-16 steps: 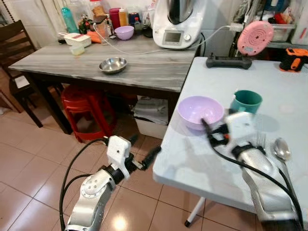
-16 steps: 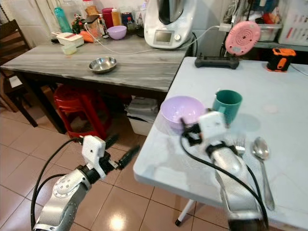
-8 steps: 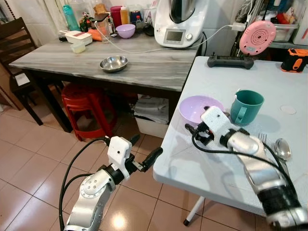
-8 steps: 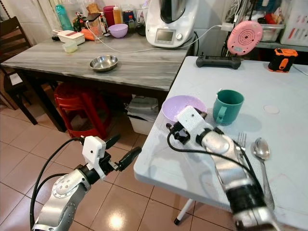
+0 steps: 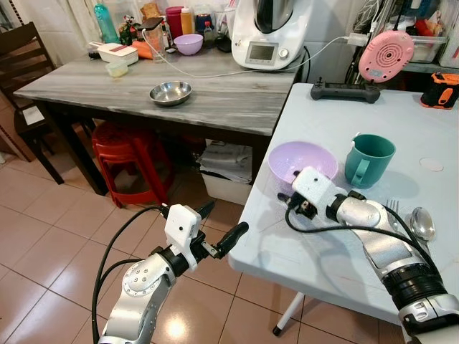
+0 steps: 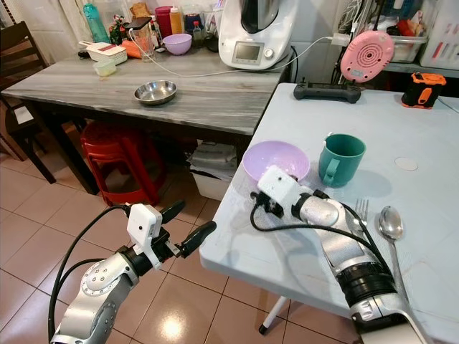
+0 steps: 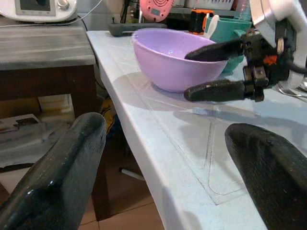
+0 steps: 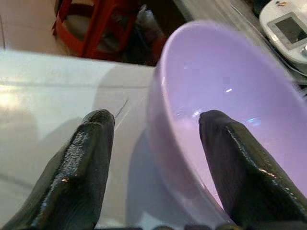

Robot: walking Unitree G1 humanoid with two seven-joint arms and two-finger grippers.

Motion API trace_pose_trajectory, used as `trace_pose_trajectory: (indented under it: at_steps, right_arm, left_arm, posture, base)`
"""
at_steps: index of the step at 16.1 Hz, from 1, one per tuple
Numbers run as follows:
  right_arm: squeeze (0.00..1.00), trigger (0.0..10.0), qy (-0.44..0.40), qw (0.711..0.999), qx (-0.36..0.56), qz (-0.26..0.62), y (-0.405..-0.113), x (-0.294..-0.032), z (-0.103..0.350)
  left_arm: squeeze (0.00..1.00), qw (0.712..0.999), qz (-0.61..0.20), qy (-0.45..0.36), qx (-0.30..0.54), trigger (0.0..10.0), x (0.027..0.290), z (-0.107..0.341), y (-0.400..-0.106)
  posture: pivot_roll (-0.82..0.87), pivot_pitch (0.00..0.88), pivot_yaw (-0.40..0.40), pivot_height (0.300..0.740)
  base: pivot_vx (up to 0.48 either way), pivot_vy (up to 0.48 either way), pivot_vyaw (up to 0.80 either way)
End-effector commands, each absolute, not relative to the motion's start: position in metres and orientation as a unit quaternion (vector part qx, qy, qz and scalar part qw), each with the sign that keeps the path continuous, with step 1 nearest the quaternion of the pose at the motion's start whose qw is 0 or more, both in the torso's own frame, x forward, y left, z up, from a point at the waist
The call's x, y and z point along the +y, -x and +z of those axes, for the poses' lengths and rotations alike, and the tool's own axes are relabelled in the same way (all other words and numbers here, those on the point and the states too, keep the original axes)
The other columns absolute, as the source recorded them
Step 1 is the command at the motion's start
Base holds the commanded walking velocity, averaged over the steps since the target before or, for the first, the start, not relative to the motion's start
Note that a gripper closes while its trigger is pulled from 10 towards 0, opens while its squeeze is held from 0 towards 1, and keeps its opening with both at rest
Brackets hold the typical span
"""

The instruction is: Setting the table

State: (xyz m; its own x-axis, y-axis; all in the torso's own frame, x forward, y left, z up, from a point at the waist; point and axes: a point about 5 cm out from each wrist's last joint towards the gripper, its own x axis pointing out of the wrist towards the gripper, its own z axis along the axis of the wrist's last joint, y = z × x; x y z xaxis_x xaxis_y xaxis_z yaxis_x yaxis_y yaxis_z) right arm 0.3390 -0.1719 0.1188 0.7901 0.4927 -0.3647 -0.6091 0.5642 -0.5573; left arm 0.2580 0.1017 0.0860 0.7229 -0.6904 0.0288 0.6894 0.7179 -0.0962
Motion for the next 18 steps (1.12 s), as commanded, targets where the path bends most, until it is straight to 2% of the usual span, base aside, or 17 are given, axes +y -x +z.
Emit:
trace_pose_trajectory:
  at_steps: [1,8,18]
  right_arm:
    - [0.00,0.0,0.357,0.872,0.082,0.324,-0.339,-0.170,0.118]
    - [0.00,0.0,0.380,0.865,0.072,0.319,-0.339,-0.179,0.116]
    - [0.00,0.0,0.401,0.855,0.045,0.327,-0.338,-0.178,0.122]
  left_arm:
    - [0.00,0.926,-0.375,0.043,-0.001,10.0,0.103,0.089,-0.258]
    - [0.00,0.914,-0.403,0.056,-0.014,10.0,0.099,0.093,-0.257]
    - [0.00,0.907,-0.415,0.060,-0.027,10.0,0.095,0.103,-0.258]
  posture:
    - [-0.08,0.000,0.082,0.740]
    - [-0.08,0.000,0.088,0.740]
    - [-0.09,0.000,0.090,0.740]
  base:
    - [0.000,0.000,0.00]
    - [0.000,0.000,0.00]
    - [0.000,0.000,0.00]
